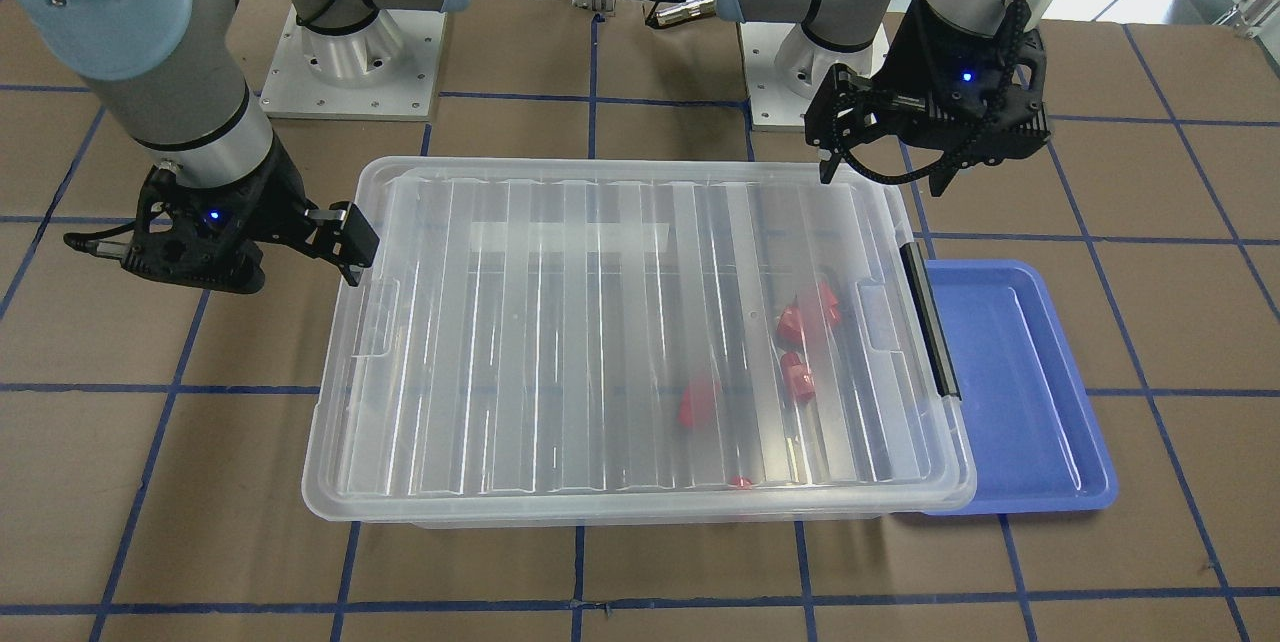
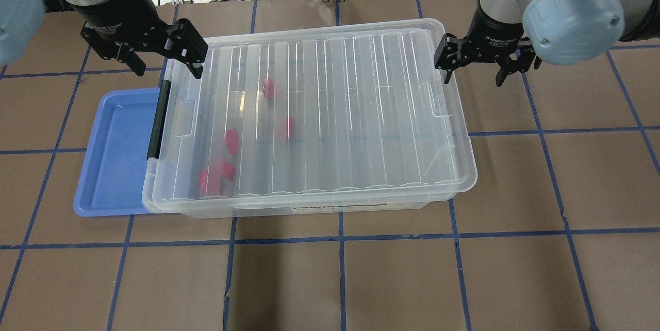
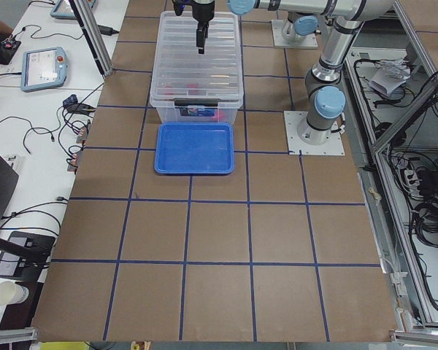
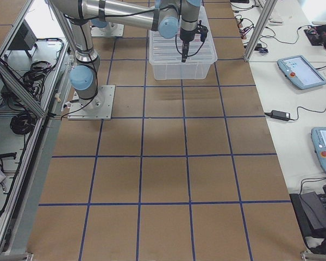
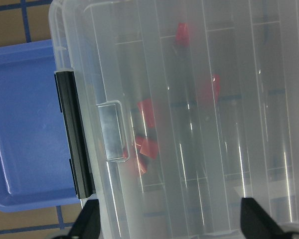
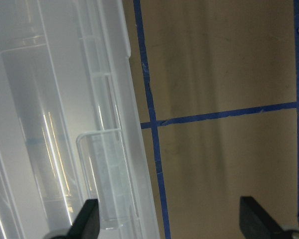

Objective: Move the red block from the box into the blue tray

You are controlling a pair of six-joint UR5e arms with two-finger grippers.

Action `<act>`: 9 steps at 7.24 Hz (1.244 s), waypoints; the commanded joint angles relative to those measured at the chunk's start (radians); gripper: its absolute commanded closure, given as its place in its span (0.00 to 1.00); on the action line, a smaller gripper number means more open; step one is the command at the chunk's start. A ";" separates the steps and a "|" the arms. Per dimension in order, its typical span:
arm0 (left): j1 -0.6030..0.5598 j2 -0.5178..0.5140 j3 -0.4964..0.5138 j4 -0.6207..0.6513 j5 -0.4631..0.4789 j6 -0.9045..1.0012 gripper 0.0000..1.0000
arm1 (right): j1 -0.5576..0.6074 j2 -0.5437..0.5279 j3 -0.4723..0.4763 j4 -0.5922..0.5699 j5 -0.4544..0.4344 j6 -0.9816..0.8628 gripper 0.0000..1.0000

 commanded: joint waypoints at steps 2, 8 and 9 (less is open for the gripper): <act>0.000 0.001 0.000 0.000 -0.008 0.002 0.00 | -0.001 0.052 0.002 -0.008 -0.024 -0.003 0.00; 0.002 0.029 -0.005 0.000 -0.002 0.009 0.00 | -0.007 0.092 0.005 -0.011 -0.026 -0.006 0.00; 0.002 0.027 -0.003 0.000 -0.004 0.009 0.00 | -0.030 0.092 0.005 -0.009 -0.026 -0.009 0.00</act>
